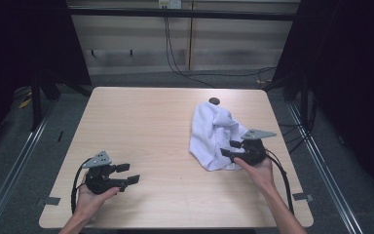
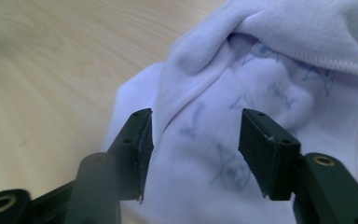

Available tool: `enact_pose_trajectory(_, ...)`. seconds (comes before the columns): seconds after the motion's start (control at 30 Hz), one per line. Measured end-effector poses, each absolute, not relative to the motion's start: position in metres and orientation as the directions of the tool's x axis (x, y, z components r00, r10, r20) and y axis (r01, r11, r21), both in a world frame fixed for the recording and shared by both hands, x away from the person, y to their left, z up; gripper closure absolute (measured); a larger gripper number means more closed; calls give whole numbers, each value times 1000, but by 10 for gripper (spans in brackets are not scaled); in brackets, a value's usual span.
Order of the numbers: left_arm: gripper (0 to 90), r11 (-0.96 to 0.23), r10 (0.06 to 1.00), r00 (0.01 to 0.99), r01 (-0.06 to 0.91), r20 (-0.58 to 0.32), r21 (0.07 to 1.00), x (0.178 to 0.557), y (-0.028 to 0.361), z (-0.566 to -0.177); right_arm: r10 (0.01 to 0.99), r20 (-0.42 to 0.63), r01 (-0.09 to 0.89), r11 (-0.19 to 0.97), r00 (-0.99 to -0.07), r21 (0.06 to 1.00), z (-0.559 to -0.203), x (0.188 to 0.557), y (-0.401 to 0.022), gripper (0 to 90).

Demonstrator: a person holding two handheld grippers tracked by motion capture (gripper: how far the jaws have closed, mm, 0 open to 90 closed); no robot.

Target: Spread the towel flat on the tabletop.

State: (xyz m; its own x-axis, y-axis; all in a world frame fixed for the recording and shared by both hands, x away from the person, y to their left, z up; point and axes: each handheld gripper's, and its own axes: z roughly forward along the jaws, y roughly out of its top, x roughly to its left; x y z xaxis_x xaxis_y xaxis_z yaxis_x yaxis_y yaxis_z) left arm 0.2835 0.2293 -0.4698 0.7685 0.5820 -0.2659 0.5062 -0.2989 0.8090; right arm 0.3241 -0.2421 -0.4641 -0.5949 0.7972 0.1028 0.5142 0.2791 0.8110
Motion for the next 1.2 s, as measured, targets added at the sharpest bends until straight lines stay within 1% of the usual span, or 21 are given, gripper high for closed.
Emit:
enact_pose_trajectory(0.07, 328, -301, 582, 770, 503, -262, 811, 283, 229, -470, 803, 99, 524, 285, -588, 803, -468, 342, -235, 380)
enact_pose_trajectory(0.1, 325, -303, 581, 772, 499, -257, 812, 282, 230, -469, 814, 95, 546, 293, -574, 785, -475, 358, -229, 336)
enact_pose_trajectory(0.17, 324, -307, 581, 775, 494, -251, 814, 281, 230, -469, 816, 90, 550, 300, -571, 780, -478, 362, -227, 336)
enact_pose_trajectory(0.2, 323, -311, 580, 777, 490, -246, 814, 281, 230, -468, 826, 66, 567, 324, -560, 757, -487, 369, -221, 360)
enact_pose_trajectory(0.27, 322, -308, 582, 775, 492, -248, 814, 281, 231, -469, 831, 64, 574, 324, -553, 752, -496, 370, -218, 455)
enact_pose_trajectory(0.3, 322, -308, 582, 775, 492, -248, 814, 281, 231, -469, 831, 64, 574, 324, -553, 752, -496, 370, -218, 455)
enact_pose_trajectory(0.33, 323, -312, 580, 776, 492, -247, 813, 281, 230, -469, 827, 72, 573, 321, -558, 754, -500, 368, -215, 542)
enact_pose_trajectory(0.37, 324, -312, 580, 776, 492, -247, 813, 281, 230, -469, 827, 72, 573, 321, -558, 754, -500, 368, -215, 542)
enact_pose_trajectory(0.4, 326, -314, 579, 777, 494, -248, 811, 283, 229, -470, 816, 84, 574, 325, -572, 751, -501, 367, -214, 594)
enact_pose_trajectory(0.5, 330, -318, 578, 778, 493, -247, 810, 283, 227, -470, 807, 75, 567, 342, -586, 750, -501, 364, -211, 635)
enact_pose_trajectory(0.63, 352, -326, 571, 783, 491, -246, 808, 285, 221, -470, 728, 90, 524, 396, -680, 754, -501, 348, -194, 647)
enact_pose_trajectory(0.77, 380, -353, 548, 805, 470, -228, 809, 293, 205, -468, 637, 88, 477, 470, -766, 743, -499, 332, -178, 643)
enact_pose_trajectory(0.83, 399, -358, 537, 812, 465, -229, 810, 295, 200, -468, 614, 94, 468, 483, -783, 740, -498, 327, -175, 640)
enact_pose_trajectory(0.87, 445, -361, 522, 823, 450, -223, 817, 297, 195, -467, 552, 103, 441, 524, -827, 728, -495, 314, -171, 626)
enact_pose_trajectory(0.9, 459, -361, 522, 823, 450, -223, 817, 297, 195, -467, 552, 103, 441, 524, -827, 728, -495, 314, -171, 626)
enact_pose_trajectory(0.93, 478, -367, 509, 834, 432, -211, 824, 300, 188, -464, 504, 111, 421, 556, -856, 717, -492, 303, -170, 597)
enact_pose_trajectory(0.97, 501, -367, 509, 834, 432, -211, 824, 300, 188, -464, 504, 111, 421, 556, -856, 717, -492, 303, -170, 597)
enact_pose_trajectory(1.0, 501, -361, 506, 837, 425, -208, 830, 302, 185, -462, 489, 110, 412, 567, -865, 714, -491, 297, -170, 570)
enact_pose_trajectory(1.1, 517, -344, 500, 842, 407, -202, 846, 312, 174, -455, 487, 126, 415, 550, -864, 725, -487, 280, -175, 444)
enact_pose_trajectory(1.13, 478, -330, 500, 840, 409, -210, 851, 322, 165, -450, 513, 139, 432, 513, -847, 741, -480, 270, -182, 424)
enact_pose_trajectory(1.2, 429, -318, 507, 836, 410, -212, 855, 334, 156, -446, 530, 139, 434, 485, -836, 759, -474, 266, -188, 446)
